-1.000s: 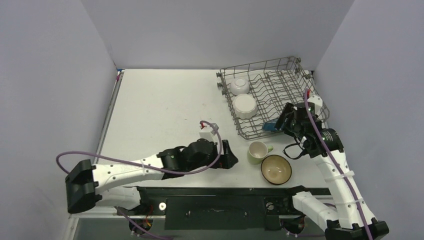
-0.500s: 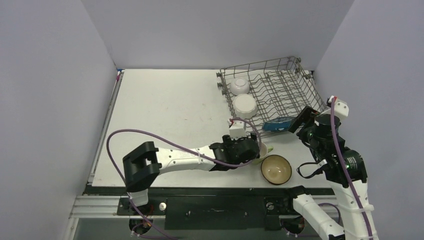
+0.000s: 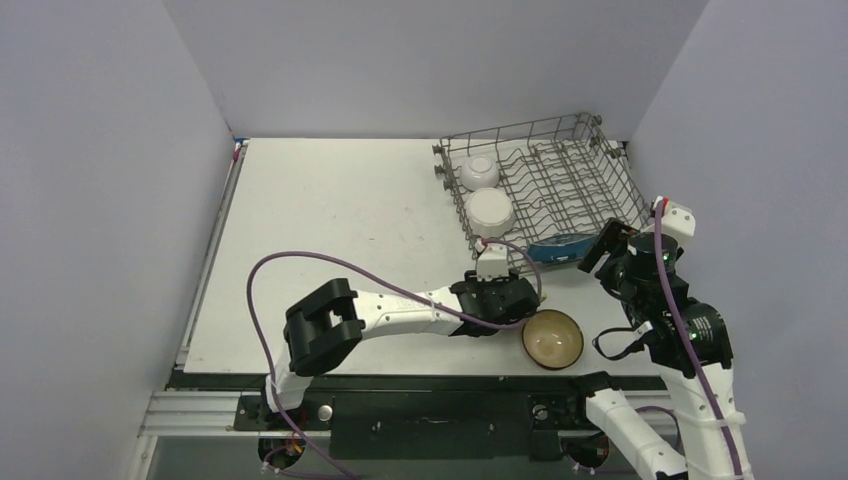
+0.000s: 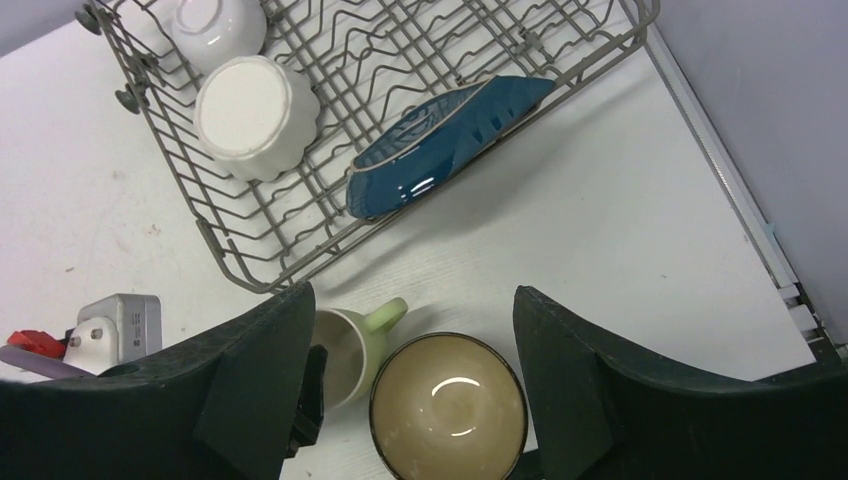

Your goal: Load the mixed dishes into the dish rack

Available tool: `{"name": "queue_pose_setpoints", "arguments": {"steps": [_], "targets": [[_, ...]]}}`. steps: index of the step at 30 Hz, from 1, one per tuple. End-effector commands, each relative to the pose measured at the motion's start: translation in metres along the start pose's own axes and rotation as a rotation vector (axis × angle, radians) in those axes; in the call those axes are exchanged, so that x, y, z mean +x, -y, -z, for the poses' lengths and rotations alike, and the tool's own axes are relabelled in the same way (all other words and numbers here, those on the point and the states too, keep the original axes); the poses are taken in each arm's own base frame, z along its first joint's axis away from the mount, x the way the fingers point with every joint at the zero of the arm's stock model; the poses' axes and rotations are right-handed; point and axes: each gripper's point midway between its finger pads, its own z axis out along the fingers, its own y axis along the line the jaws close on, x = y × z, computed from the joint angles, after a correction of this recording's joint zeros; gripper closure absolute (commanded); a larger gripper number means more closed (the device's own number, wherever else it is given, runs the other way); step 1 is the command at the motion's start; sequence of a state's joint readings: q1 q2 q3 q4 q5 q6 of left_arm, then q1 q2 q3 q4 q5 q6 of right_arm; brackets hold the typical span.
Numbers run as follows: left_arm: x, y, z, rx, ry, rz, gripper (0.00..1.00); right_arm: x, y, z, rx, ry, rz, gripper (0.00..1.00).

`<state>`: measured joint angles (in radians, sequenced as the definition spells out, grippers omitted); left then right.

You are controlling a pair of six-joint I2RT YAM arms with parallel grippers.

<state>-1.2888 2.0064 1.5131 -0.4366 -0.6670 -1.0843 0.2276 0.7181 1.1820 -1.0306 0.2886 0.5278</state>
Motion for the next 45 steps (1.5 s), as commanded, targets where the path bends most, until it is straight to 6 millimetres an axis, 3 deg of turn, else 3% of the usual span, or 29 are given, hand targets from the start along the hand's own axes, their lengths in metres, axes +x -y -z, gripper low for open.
{"name": "queue_pose_setpoints", "arguments": {"steps": [1, 11, 15, 20, 24, 27, 28, 29, 30, 31, 32, 33, 34, 35, 36, 40, 42, 44, 45], "targets": [[-0.009, 0.009, 0.004, -0.004, 0.009, -0.022, 0.49, 0.004, 0.009, -0.004, 0.039, -0.005, 0.031, 0.32], [-0.004, 0.013, 0.000, -0.006, -0.016, -0.057, 0.66, 0.011, 0.009, -0.007, 0.034, -0.026, 0.038, 0.32], [-0.009, 0.011, -0.001, -0.010, -0.013, -0.057, 0.82, 0.011, 0.009, -0.007, 0.035, -0.027, 0.039, 0.32], [-0.030, 0.008, 0.009, 0.011, 0.004, -0.051, 1.00, 0.012, 0.008, -0.009, 0.037, -0.035, 0.041, 0.32], [-0.056, -0.001, 0.025, 0.047, 0.025, -0.023, 1.00, 0.014, 0.005, -0.011, 0.030, -0.053, 0.046, 0.32], [-0.084, 0.002, 0.053, 0.160, 0.037, 0.008, 1.00, 0.014, -0.001, -0.013, 0.005, -0.070, 0.064, 0.31], [-0.082, -0.006, 0.053, 0.180, 0.016, -0.021, 1.00, 0.016, -0.005, -0.014, -0.012, -0.085, 0.071, 0.32], [-0.094, 0.011, 0.074, 0.313, -0.001, 0.015, 1.00, 0.014, -0.009, -0.013, -0.029, -0.089, 0.072, 0.32], [-0.090, 0.002, 0.072, 0.340, -0.026, 0.004, 1.00, 0.017, -0.017, -0.012, -0.069, -0.111, 0.078, 0.32], [-0.104, 0.020, 0.098, 0.497, -0.044, 0.039, 1.00, 0.013, -0.023, -0.011, -0.103, -0.108, 0.074, 0.32], [-0.103, 0.009, 0.094, 0.520, -0.067, 0.055, 1.00, 0.015, -0.036, -0.007, -0.172, -0.124, 0.069, 0.32], [-0.116, 0.023, 0.122, 0.671, -0.076, 0.077, 1.00, 0.009, -0.044, -0.007, -0.215, -0.104, 0.059, 0.31], [-0.122, 0.012, 0.121, 0.701, -0.074, 0.102, 1.00, 0.012, -0.061, 0.001, -0.315, -0.122, 0.051, 0.29], [-0.138, 0.021, 0.149, 0.839, -0.052, 0.115, 1.00, 0.009, -0.071, 0.001, -0.367, -0.107, 0.041, 0.29], [-0.138, 0.010, 0.151, 0.880, -0.071, 0.129, 1.00, 0.012, -0.084, 0.006, -0.444, -0.131, 0.026, 0.28], [-0.188, -0.012, 0.211, 1.108, 0.128, 0.130, 1.00, 0.015, -0.131, 0.021, -0.710, -0.211, -0.069, 0.27], [-0.201, -0.022, 0.226, 1.143, 0.241, 0.075, 1.00, 0.009, -0.155, 0.036, -0.854, -0.239, -0.172, 0.26], [-0.213, -0.034, 0.255, 1.173, 0.397, -0.014, 1.00, -0.005, -0.172, 0.052, -0.973, -0.231, -0.297, 0.23], [-0.208, -0.039, 0.252, 1.163, 0.427, -0.047, 1.00, -0.014, -0.181, 0.060, -1.039, -0.226, -0.379, 0.22]]}}
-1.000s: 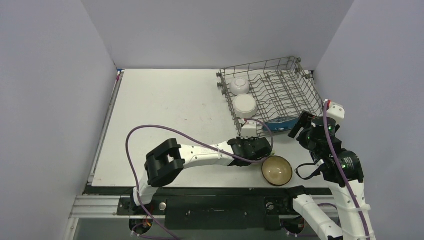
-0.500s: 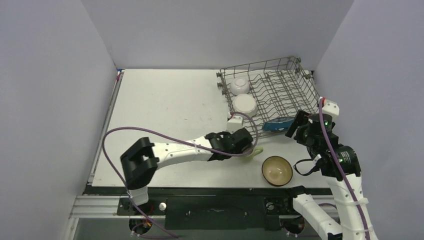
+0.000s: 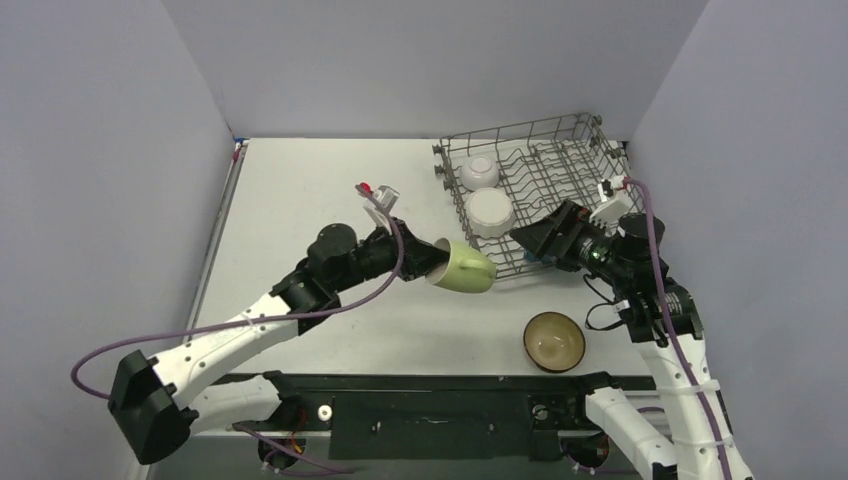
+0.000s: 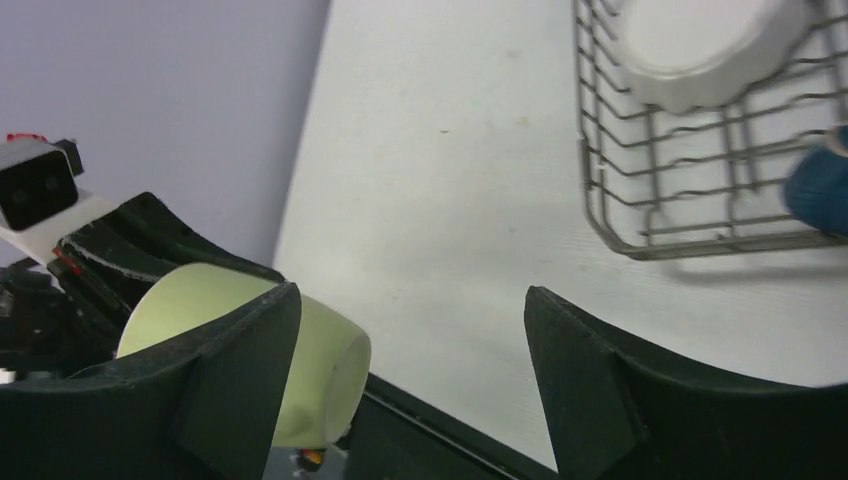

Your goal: Load the mixed dishes into the dish rack

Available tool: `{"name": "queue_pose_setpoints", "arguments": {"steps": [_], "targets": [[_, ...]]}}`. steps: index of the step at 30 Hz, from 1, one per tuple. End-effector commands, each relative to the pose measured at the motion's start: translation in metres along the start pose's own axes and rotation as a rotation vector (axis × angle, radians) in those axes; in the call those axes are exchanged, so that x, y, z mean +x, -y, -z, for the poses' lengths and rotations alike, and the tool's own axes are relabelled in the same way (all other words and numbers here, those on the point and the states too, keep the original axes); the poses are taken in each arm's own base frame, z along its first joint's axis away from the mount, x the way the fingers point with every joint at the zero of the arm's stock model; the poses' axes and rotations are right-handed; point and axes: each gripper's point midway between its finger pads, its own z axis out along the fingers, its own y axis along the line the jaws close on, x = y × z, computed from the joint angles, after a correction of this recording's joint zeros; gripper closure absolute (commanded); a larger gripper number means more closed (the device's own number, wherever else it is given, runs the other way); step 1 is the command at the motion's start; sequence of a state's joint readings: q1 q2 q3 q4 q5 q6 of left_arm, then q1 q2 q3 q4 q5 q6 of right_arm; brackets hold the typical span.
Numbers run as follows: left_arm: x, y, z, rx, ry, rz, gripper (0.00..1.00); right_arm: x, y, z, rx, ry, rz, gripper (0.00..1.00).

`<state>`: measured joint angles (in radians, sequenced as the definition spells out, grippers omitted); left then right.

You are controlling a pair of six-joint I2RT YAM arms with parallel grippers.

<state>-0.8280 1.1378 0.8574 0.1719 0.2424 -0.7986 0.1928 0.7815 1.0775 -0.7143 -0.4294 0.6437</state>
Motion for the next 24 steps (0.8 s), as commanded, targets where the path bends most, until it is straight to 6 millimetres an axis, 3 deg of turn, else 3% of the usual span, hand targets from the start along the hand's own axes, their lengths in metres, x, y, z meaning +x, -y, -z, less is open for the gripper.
{"name": "queue_pose_setpoints", "arguments": {"steps": [1, 4, 5, 12, 15, 20, 24], "targets": [[-0.059, 0.093, 0.056, 0.371, 0.301, -0.373, 1.00, -0.026, -0.085, 0.008, -0.456, 0.062, -0.208, 0.20], [-0.064, 0.080, 0.068, 0.339, 0.428, -0.567, 1.00, -0.025, -0.106, 0.008, -0.558, 0.020, -0.351, 0.17], [-0.073, 0.086, 0.076, 0.349, 0.497, -0.608, 1.00, -0.028, -0.113, 0.009, -0.600, 0.027, -0.350, 0.16], [-0.091, 0.080, 0.077, 0.308, 0.664, -0.814, 1.00, 0.007, -0.153, 0.000, -0.695, -0.172, -0.402, 0.11], [-0.101, 0.093, 0.081, 0.349, 0.736, -0.851, 1.00, 0.018, -0.157, -0.004, -0.693, -0.211, -0.400, 0.11], [-0.114, 0.110, 0.096, 0.420, 0.840, -0.869, 1.00, 0.021, -0.156, -0.007, -0.698, -0.219, -0.408, 0.11], [-0.114, 0.124, 0.103, 0.529, 0.862, -0.854, 1.00, 0.020, -0.168, 0.001, -0.785, -0.247, -0.438, 0.11]]}}
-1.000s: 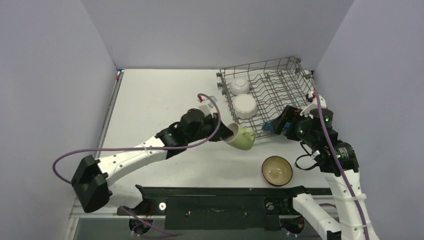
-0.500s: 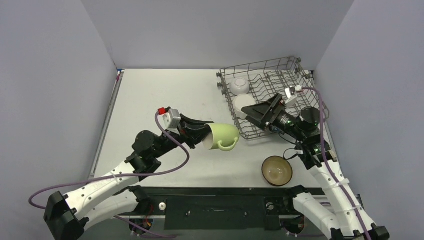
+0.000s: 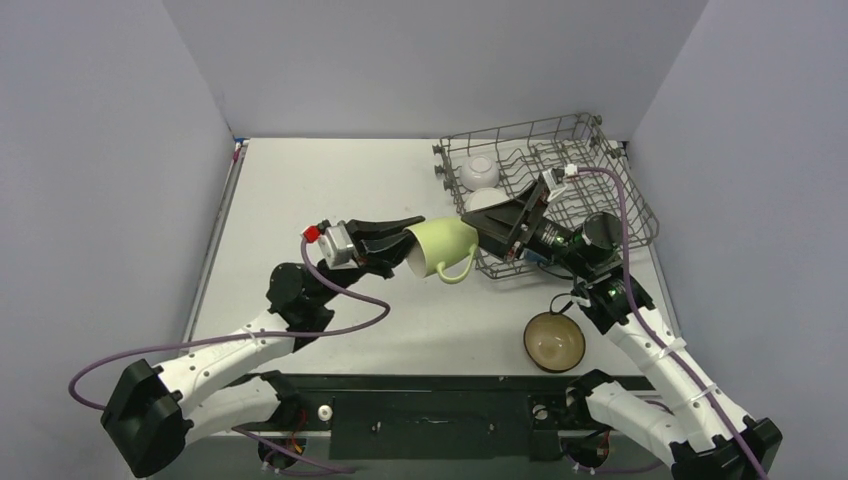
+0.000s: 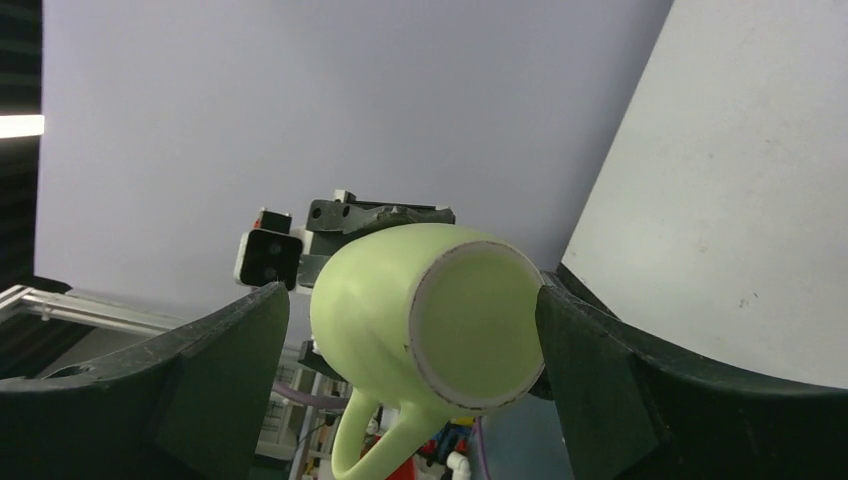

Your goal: Load the mixed dishes into the dish rack

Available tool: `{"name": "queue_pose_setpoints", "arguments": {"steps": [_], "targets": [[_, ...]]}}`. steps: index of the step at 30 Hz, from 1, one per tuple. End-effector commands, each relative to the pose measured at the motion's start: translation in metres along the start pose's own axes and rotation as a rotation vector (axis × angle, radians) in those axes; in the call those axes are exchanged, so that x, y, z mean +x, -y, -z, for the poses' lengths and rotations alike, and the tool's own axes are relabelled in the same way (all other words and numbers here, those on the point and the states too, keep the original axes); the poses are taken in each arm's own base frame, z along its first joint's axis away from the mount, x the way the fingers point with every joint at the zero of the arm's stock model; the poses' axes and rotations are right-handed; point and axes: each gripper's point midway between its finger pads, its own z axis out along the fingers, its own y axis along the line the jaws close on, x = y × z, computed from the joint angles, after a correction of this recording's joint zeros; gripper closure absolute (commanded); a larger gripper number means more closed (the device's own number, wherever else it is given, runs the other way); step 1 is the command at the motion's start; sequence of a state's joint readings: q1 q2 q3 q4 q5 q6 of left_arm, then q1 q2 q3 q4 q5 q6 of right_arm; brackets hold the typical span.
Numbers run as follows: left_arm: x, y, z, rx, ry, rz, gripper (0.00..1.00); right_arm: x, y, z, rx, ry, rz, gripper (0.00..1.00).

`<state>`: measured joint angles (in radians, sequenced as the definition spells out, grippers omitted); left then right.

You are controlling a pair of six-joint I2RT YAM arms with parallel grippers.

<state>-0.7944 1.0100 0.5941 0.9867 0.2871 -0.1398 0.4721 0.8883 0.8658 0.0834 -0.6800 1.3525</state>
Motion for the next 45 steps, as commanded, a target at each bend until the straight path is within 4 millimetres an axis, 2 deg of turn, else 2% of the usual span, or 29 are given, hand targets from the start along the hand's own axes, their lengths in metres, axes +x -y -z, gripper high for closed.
{"name": "queue_pose_setpoints", "arguments": {"steps": [1, 4, 7, 12, 16, 18, 19, 20, 21, 22, 27, 31, 36, 38, 41, 42, 43, 45], "targets": [[-0.087, 0.017, -0.009, 0.109, 0.318, -0.044, 1.00, 0.019, -0.032, 0.000, -0.156, -0.095, -0.030, 0.11], [-0.089, 0.021, -0.010, 0.146, 0.338, -0.034, 1.00, 0.022, -0.041, 0.000, -0.183, -0.108, -0.033, 0.11], [-0.093, 0.017, -0.010, 0.143, 0.366, -0.013, 1.00, 0.024, -0.041, -0.001, -0.183, -0.114, -0.048, 0.12], [-0.109, 0.020, -0.015, 0.179, 0.434, 0.009, 1.00, 0.028, -0.035, -0.004, -0.161, -0.122, -0.068, 0.12], [-0.113, 0.024, -0.021, 0.208, 0.424, -0.013, 1.00, 0.030, -0.027, -0.005, -0.112, -0.125, -0.071, 0.14], [-0.113, 0.027, -0.023, 0.223, 0.401, -0.036, 1.00, 0.028, -0.017, -0.006, -0.049, -0.114, -0.030, 0.14], [-0.108, 0.028, -0.024, 0.232, 0.377, -0.049, 1.00, 0.026, -0.018, -0.005, -0.033, -0.105, -0.012, 0.14], [-0.112, 0.030, -0.024, 0.237, 0.378, -0.062, 1.00, 0.026, -0.006, -0.004, 0.028, -0.099, -0.006, 0.14], [-0.106, 0.028, -0.025, 0.231, 0.346, -0.075, 1.00, 0.025, -0.006, -0.004, 0.039, -0.093, 0.000, 0.14], [-0.110, 0.029, -0.023, 0.230, 0.345, -0.089, 1.00, 0.025, -0.004, -0.003, 0.051, -0.092, 0.001, 0.14], [-0.101, 0.024, -0.023, 0.201, 0.263, -0.174, 1.00, 0.023, -0.006, -0.001, 0.084, -0.091, 0.036, 0.14], [-0.101, 0.023, -0.022, 0.196, 0.251, -0.198, 1.00, 0.021, -0.012, 0.001, 0.088, -0.091, 0.068, 0.14], [-0.102, 0.020, -0.021, 0.175, 0.236, -0.234, 1.00, 0.023, -0.010, 0.004, 0.094, -0.088, 0.056, 0.14], [-0.100, 0.020, -0.022, 0.176, 0.232, -0.220, 1.00, 0.025, -0.017, 0.002, 0.047, -0.093, 0.024, 0.14], [-0.101, 0.019, -0.023, 0.176, 0.272, -0.188, 1.00, 0.033, -0.042, -0.002, -0.075, -0.118, 0.002, 0.14], [-0.109, 0.021, -0.022, 0.179, 0.313, -0.178, 1.00, 0.036, -0.044, -0.003, -0.090, -0.131, -0.031, 0.14], [-0.106, 0.020, -0.025, 0.179, 0.316, -0.166, 1.00, 0.040, -0.056, -0.002, -0.138, -0.146, -0.040, 0.14], [-0.110, 0.020, -0.028, 0.184, 0.343, -0.136, 1.00, 0.044, -0.067, -0.001, -0.187, -0.163, -0.051, 0.14]]}}
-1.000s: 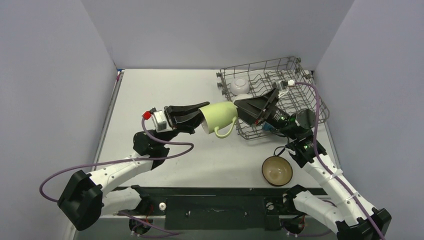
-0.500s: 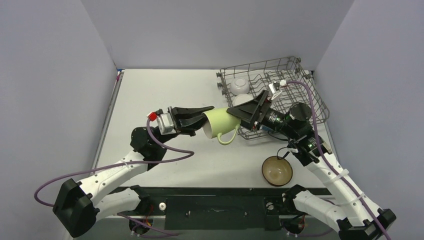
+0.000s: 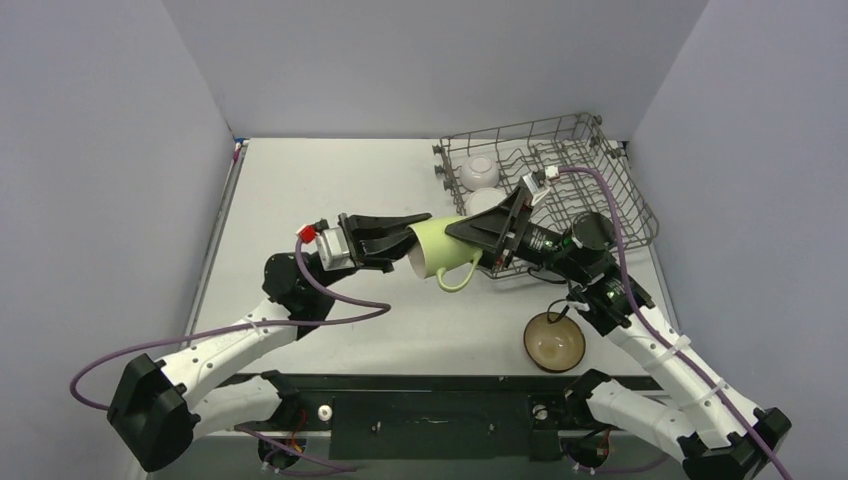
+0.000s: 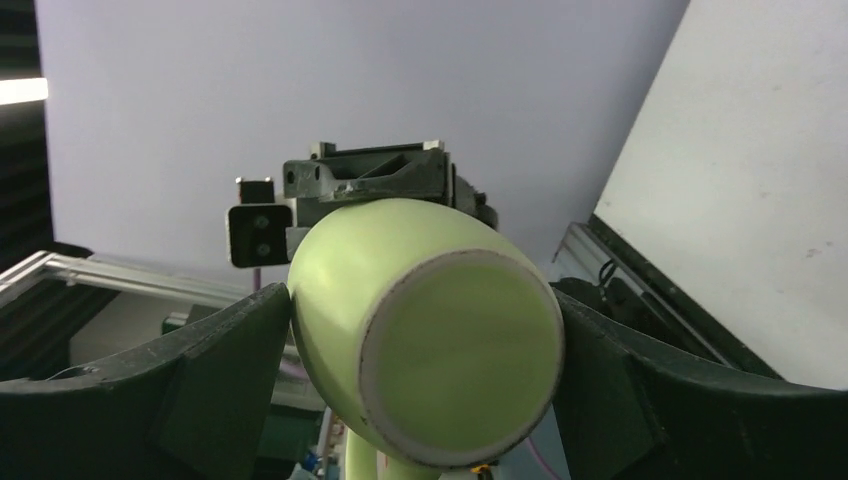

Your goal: Load the mixed dishes into the dish rack

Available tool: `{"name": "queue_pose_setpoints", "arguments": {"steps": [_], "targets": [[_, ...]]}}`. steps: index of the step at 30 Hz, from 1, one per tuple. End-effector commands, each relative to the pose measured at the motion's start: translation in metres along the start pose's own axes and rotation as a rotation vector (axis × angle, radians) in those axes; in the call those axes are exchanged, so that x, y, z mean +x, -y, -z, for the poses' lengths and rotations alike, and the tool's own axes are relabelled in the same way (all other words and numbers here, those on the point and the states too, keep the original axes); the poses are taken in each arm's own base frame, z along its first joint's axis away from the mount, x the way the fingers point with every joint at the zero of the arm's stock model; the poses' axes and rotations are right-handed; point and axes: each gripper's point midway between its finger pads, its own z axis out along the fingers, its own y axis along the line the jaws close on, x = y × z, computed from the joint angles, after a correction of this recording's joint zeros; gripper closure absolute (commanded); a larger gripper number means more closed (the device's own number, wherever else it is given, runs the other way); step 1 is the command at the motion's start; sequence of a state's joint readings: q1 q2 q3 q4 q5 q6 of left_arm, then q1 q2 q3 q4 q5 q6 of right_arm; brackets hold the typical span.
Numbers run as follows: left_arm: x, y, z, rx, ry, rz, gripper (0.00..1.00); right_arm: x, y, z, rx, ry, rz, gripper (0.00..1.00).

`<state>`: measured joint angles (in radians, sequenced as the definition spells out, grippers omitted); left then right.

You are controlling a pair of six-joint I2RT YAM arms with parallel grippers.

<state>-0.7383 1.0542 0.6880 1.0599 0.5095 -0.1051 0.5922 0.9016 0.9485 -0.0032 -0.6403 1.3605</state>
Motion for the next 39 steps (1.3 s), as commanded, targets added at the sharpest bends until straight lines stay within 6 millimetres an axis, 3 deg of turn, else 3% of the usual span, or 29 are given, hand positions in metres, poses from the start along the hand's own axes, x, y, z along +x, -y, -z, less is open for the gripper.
{"name": "queue_pose_setpoints", "arguments": {"steps": [1, 8, 16, 22, 34, 39], "targets": [[-0.082, -0.006, -0.019, -0.008, 0.286, -0.052, 1.00, 0.020, -0.045, 0.004, -0.189, -0.087, -0.019, 0.14], [-0.089, -0.002, -0.022, 0.026, 0.338, -0.006, 1.00, 0.022, -0.065, 0.010, -0.279, -0.106, -0.047, 0.16], [-0.091, 0.005, -0.020, 0.057, 0.334, 0.009, 1.00, 0.020, -0.070, 0.013, -0.303, -0.112, -0.045, 0.17], [-0.085, 0.011, -0.019, 0.088, 0.311, 0.027, 1.00, 0.019, -0.066, 0.010, -0.281, -0.114, -0.043, 0.15], [-0.075, 0.013, -0.019, 0.099, 0.251, 0.015, 1.00, 0.021, -0.052, 0.006, -0.208, -0.119, -0.003, 0.23], [-0.071, 0.010, -0.021, 0.088, 0.236, 0.008, 1.00, 0.021, -0.053, 0.009, -0.221, -0.112, -0.002, 0.18]]}}
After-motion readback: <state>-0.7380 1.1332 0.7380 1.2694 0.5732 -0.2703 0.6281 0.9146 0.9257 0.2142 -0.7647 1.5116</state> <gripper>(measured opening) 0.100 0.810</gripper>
